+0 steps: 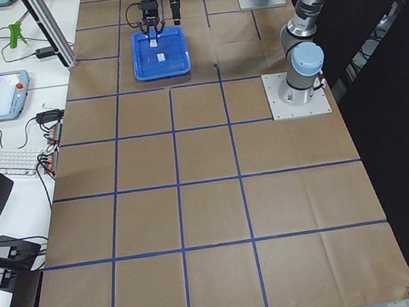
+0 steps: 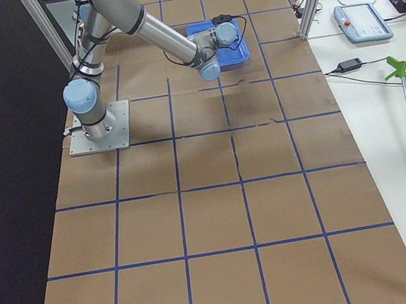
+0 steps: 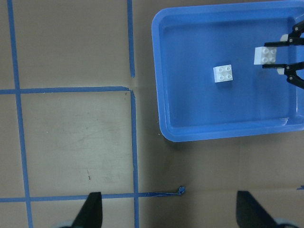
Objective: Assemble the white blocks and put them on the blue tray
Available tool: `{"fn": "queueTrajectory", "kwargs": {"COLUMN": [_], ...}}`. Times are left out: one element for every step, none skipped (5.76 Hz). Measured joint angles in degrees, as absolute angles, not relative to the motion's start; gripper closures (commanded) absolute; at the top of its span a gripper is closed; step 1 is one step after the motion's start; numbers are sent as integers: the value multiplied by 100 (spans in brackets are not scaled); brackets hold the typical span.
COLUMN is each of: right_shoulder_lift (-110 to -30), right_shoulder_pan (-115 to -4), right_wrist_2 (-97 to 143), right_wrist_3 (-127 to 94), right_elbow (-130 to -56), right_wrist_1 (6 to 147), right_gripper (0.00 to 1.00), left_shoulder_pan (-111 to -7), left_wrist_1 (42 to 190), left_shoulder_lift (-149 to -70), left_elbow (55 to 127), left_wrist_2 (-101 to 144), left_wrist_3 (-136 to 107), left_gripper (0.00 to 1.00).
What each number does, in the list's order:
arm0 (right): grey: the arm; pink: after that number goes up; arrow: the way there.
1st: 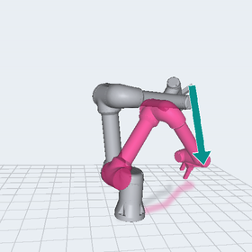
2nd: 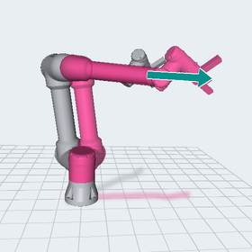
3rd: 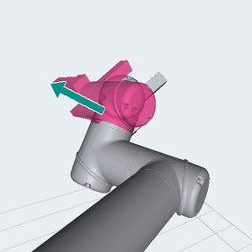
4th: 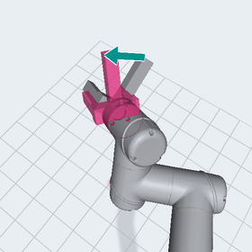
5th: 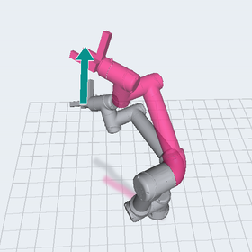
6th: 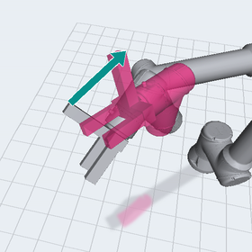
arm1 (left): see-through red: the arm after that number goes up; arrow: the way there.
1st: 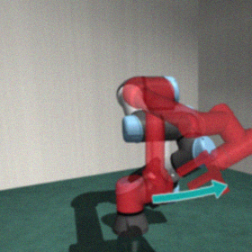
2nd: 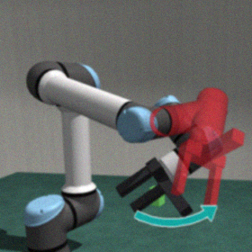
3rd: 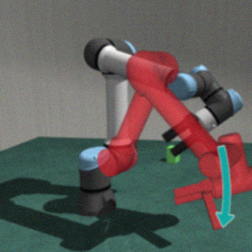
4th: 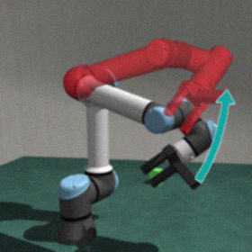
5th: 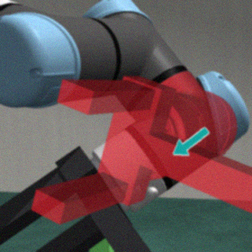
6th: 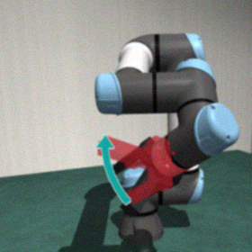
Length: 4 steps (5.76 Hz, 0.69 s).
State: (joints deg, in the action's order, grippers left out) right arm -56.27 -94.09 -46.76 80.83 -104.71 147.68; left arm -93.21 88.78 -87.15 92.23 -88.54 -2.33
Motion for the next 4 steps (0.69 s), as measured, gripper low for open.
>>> {"fn": "queueTrajectory", "kwargs": {"right_shoulder_lift": [-5584,-5555,-5530,-5520], "right_shoulder_pan": [-9487,-9543,-9569,-9605], "right_wrist_2": [-4707,-4734,-4757,-4801], "right_wrist_3": [7986,7962,7953,7945], "right_elbow": [-10507,-10532,-10542,-10543], "right_wrist_1": [14820,14850,14865,14869], "right_gripper": [75,75,75,75], "left_shoulder_pan": [-9318,-9319,-9323,-9328], "left_wrist_1": [8872,8864,8861,8862], "left_shoulder_lift": [-8711,-8711,-8710,-8696], "left_elbow": [9235,9235,9231,9229], "left_wrist_2": [-8915,-8941,-8955,-8962], "left_wrist_3": [-224,-221,-220,-222], "left_gripper": [2,2,3,5]}}
